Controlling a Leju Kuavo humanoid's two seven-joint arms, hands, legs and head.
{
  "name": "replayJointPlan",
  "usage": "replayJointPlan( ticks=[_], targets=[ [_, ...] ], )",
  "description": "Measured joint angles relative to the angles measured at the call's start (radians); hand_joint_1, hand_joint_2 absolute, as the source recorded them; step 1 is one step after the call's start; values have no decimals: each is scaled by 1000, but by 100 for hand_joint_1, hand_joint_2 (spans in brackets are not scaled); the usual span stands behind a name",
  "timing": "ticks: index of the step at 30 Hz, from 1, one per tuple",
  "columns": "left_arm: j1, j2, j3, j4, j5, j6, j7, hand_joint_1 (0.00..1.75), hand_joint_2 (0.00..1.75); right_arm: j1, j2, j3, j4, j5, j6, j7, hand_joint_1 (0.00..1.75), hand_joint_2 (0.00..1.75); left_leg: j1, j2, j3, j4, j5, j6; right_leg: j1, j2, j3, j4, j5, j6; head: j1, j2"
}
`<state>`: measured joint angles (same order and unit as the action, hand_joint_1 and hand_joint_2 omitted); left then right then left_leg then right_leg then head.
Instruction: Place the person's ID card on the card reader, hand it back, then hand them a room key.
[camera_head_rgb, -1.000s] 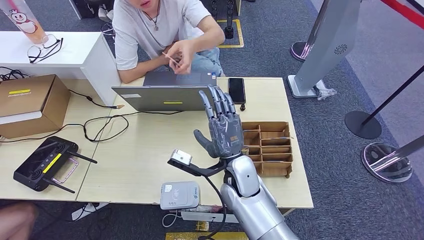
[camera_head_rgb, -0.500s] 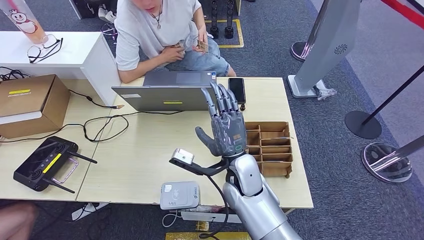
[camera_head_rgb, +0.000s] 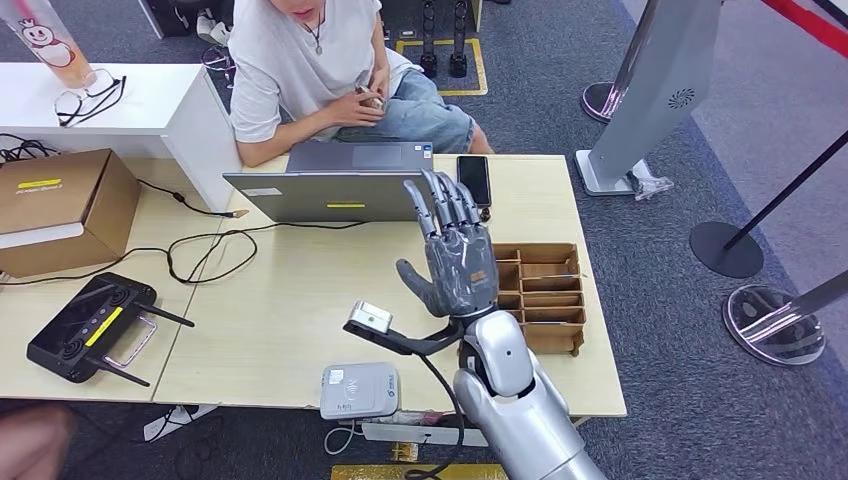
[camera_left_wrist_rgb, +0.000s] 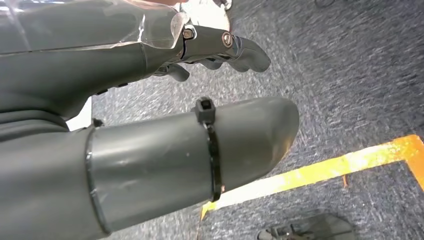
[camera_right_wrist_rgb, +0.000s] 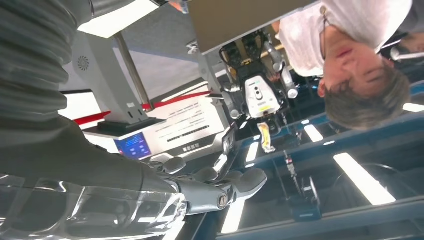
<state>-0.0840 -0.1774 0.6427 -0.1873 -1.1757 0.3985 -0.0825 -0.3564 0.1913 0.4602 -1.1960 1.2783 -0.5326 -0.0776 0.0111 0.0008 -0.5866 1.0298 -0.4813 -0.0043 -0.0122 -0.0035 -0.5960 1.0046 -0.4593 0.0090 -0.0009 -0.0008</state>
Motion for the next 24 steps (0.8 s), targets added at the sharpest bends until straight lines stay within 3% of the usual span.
replayJointPlan(
  ticks=[24],
  targets=[
    [-22, -14, 1, 0, 7, -4, 16, 0, 0, 64, -40, 5, -31, 33, 51, 46, 0, 175, 0, 0, 0, 0, 0, 0, 0, 0, 0, 0, 0, 0, 0, 0]
  ],
)
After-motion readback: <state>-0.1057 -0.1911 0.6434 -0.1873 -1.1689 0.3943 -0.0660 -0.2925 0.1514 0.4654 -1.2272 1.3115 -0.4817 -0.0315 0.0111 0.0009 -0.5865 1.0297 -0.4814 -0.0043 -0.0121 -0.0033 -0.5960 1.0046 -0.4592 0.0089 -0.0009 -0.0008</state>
